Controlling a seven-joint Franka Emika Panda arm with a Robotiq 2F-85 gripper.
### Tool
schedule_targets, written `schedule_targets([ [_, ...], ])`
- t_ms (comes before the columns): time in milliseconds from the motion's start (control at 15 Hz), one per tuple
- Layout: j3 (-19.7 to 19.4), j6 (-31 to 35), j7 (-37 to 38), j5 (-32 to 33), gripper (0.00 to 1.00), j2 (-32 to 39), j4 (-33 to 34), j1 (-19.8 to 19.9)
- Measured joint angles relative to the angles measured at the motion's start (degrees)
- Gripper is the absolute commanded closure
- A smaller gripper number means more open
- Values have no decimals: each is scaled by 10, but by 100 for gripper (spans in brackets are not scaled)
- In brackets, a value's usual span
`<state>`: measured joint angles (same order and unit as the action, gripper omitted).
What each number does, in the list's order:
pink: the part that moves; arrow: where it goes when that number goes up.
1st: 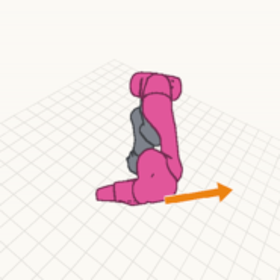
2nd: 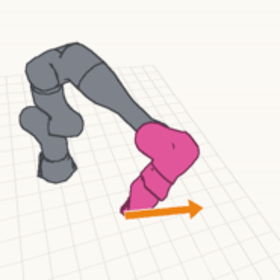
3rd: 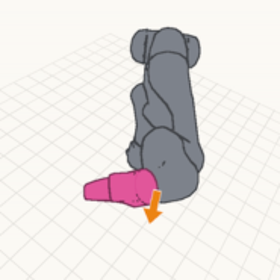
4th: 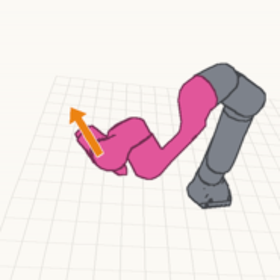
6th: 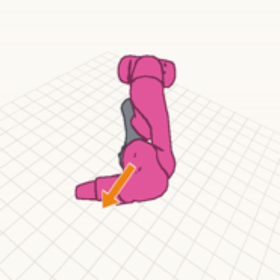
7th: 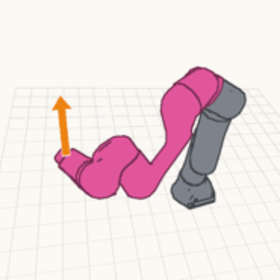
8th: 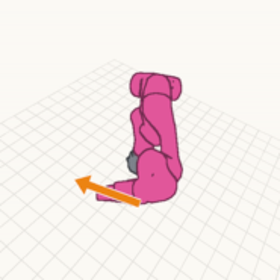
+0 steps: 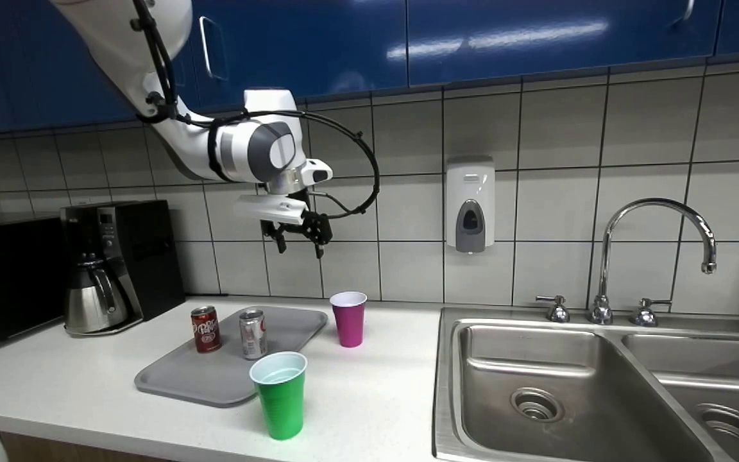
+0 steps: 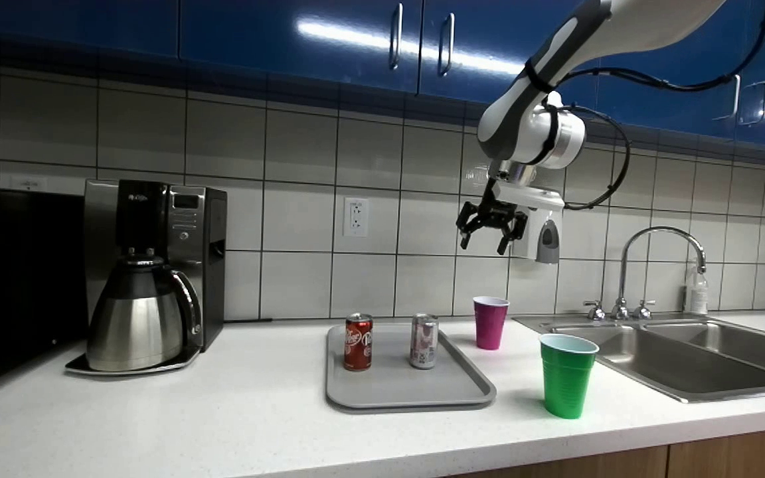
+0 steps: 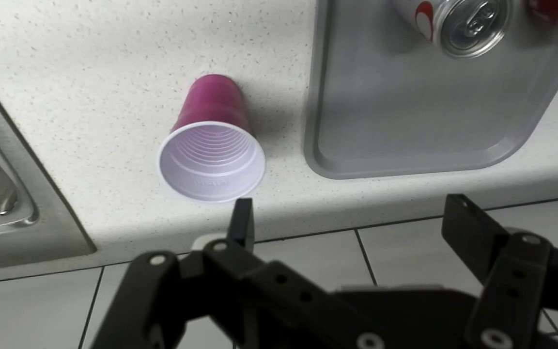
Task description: Remove the green and purple cups from the tray
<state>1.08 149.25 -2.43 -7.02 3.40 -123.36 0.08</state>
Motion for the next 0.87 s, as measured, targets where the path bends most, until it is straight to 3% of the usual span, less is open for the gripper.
schedule_targets([
  [867,16,-13,48,4,0,-91,-79,-32],
])
